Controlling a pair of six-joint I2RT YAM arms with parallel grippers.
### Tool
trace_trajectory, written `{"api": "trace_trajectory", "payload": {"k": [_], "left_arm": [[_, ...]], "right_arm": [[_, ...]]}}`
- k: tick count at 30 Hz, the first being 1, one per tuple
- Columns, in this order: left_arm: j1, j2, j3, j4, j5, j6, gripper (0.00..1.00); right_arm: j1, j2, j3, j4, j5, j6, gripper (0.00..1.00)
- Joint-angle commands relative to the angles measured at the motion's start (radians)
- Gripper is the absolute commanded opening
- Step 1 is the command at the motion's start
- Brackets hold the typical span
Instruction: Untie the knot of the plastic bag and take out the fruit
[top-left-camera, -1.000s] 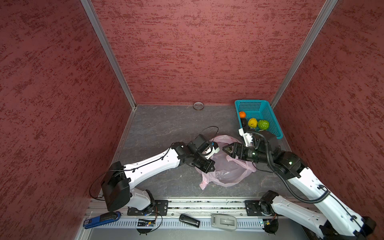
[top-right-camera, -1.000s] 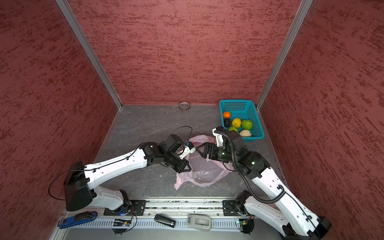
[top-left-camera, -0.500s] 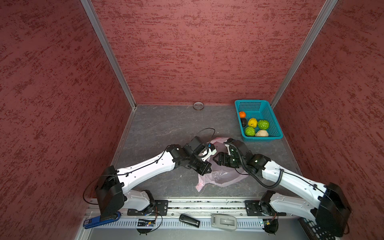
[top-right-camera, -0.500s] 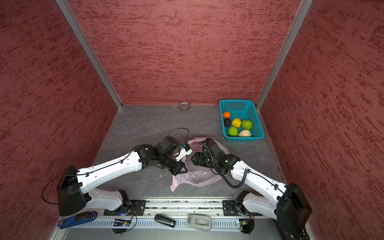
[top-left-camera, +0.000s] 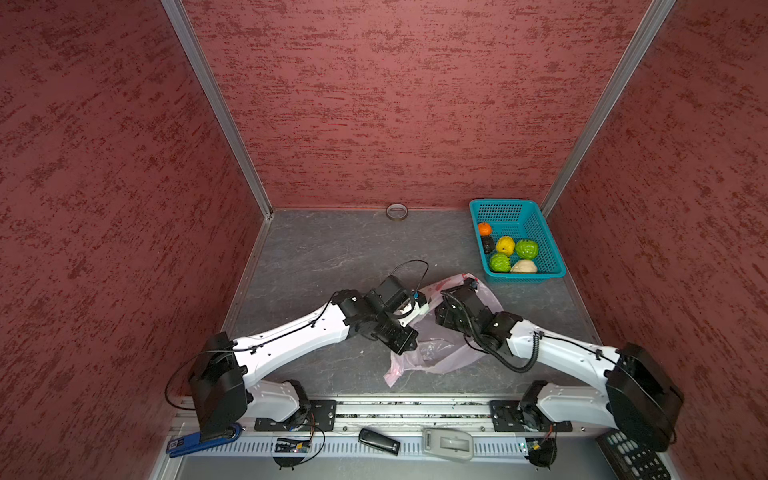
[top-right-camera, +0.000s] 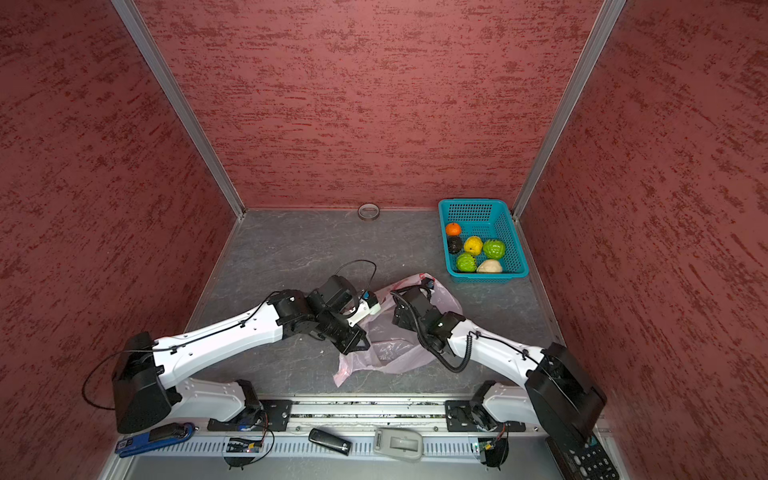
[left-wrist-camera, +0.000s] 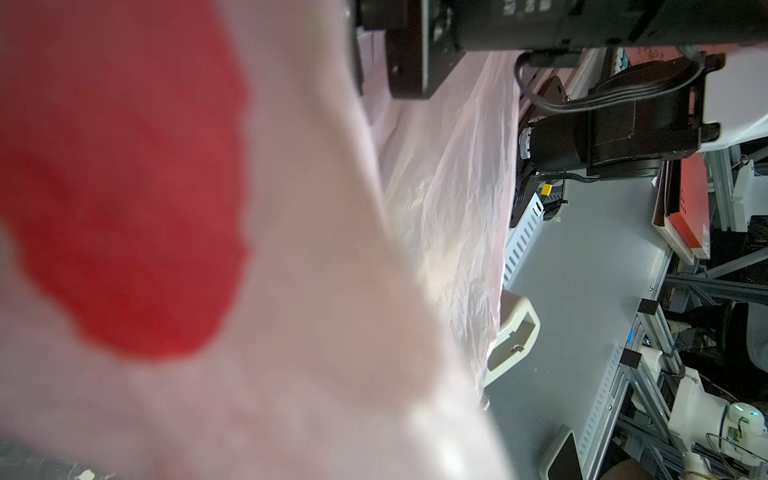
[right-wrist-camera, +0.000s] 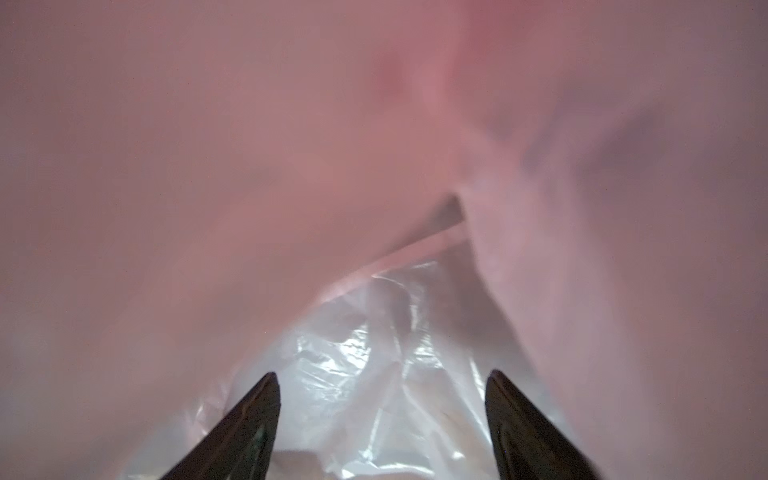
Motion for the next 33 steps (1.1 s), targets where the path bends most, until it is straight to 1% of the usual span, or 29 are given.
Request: {"api": "trace_trajectory", "payload": {"k": [1, 6, 11, 13, 14, 16, 18, 21, 26, 31, 33], "left_arm": [[-0.004, -0.031, -0.015, 0.004, -0.040, 0.007, 0.00], [-0.026, -0.059, -0.033, 0.015, -0.134, -0.006, 0.00], [-0.031, -0.099, -0.045, 0.009, -0.228, -0.030, 0.00], [-0.031, -0.102, -0.051, 0.023, -0.241, -0.037, 0.00], [-0.030, -0.098, -0.051, 0.037, -0.239, -0.037, 0.00], [-0.032, -0.071, -0.039, 0.058, -0.225, -0.037, 0.00], [-0.037, -0.038, -0.017, 0.069, -0.221, -0.036, 0.00], [-0.038, -0.017, 0.005, 0.076, -0.227, -0.027, 0.00], [-0.037, -0.020, -0.009, 0.088, -0.229, -0.010, 0.00], [-0.033, -0.019, -0.014, 0.087, -0.212, 0.004, 0.00], [-0.032, -0.017, -0.010, 0.085, -0.209, 0.006, 0.00]], "right_arm": [[0.002, -0.052, -0.023, -0.168, 0.139, 0.102, 0.78], [0.002, -0.170, -0.087, -0.341, 0.174, 0.212, 0.77], [0.003, -0.346, -0.137, -0.559, 0.194, 0.313, 0.75], [0.003, -0.398, -0.154, -0.562, 0.176, 0.317, 0.74], [0.003, -0.414, -0.159, -0.529, 0.157, 0.298, 0.74], [0.005, -0.397, -0.157, -0.418, 0.104, 0.229, 0.75], [0.018, -0.330, -0.127, -0.320, 0.058, 0.171, 0.77], [0.078, -0.235, -0.069, -0.202, 0.044, 0.115, 0.80], [0.135, -0.144, -0.042, 0.011, -0.003, 0.078, 0.83], [0.148, -0.078, -0.043, 0.165, -0.029, 0.071, 0.85], [0.149, -0.048, -0.027, 0.192, -0.034, 0.062, 0.85]]}}
